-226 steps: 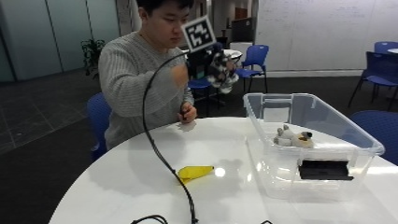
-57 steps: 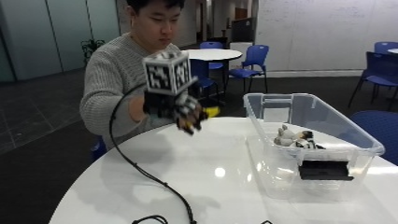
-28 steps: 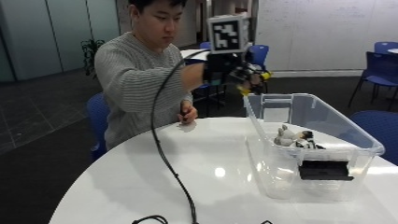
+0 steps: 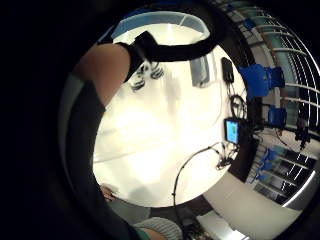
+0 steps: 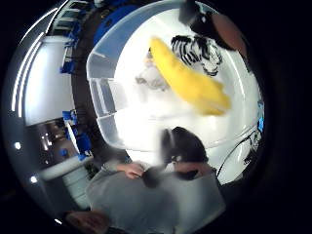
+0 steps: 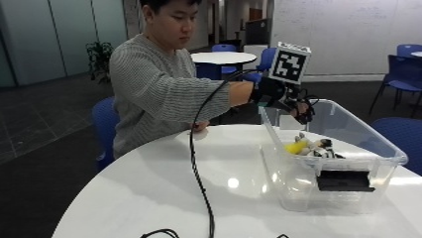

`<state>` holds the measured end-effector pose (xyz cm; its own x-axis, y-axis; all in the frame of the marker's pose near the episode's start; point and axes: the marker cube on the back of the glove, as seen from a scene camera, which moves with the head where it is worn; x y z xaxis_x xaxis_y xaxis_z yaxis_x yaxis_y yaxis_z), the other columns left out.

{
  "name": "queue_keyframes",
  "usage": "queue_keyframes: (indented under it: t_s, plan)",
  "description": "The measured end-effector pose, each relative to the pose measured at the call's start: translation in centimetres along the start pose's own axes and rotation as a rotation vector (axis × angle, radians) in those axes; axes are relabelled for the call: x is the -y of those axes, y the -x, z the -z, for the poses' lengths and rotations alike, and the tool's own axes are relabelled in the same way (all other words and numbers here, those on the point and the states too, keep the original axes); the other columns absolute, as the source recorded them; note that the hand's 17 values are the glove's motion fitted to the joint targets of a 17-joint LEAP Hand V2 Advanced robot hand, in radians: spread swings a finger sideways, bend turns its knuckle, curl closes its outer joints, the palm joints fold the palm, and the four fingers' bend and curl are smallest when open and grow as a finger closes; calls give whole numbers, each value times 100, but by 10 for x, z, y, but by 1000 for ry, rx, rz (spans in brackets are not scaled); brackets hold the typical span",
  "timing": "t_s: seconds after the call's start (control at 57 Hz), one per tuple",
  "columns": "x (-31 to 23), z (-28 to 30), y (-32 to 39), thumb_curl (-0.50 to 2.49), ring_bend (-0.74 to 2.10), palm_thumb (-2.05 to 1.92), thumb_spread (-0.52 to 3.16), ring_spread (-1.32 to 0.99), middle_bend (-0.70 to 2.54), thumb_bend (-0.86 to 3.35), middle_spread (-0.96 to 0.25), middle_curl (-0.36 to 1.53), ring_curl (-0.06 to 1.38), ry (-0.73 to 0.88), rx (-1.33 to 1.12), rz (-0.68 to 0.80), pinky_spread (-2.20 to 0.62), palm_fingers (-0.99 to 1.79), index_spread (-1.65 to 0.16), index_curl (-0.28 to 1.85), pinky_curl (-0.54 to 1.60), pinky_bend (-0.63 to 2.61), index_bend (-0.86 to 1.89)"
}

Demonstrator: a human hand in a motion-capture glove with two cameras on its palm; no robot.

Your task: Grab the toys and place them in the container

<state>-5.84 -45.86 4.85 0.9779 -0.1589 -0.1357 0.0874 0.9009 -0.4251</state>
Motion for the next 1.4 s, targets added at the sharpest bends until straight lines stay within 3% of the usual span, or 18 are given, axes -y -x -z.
queue_keyframes:
  t_s: [0.176,0.334,0.492,0.579,0.685,1.018,1.176,1.404]
  plan:
    - [-12,-9,0,47,67,20,129,-41,37,-5,-31,52,48,-32,70,-33,-2,4,-42,56,38,85,17]
    - [-38,-9,0,40,44,5,135,-28,23,-3,-26,47,40,-75,107,-8,1,-11,-41,55,38,86,19]
    - [-151,-9,-15,35,22,-3,142,-17,15,-3,-21,42,34,-218,185,131,3,-19,-39,50,36,81,15]
    - [-223,-26,-23,33,17,-5,143,-14,15,-3,-20,40,32,-350,120,93,4,-16,-39,48,35,77,16]
    - [-262,-45,-35,30,15,-5,143,-11,16,-3,-19,39,30,-379,87,-36,4,-13,-39,46,34,73,17]
    - [-393,-188,39,25,15,-3,144,-8,16,-2,-18,34,25,-388,55,-17,5,-9,-38,44,33,69,20]
    - [-417,-238,63,25,15,-2,145,-8,17,-2,-18,33,23,-305,167,-58,5,-8,-39,45,33,67,21]
    - [-409,-242,61,26,16,-2,146,-8,17,-2,-18,32,21,-305,113,-56,5,-7,-39,46,33,65,20]
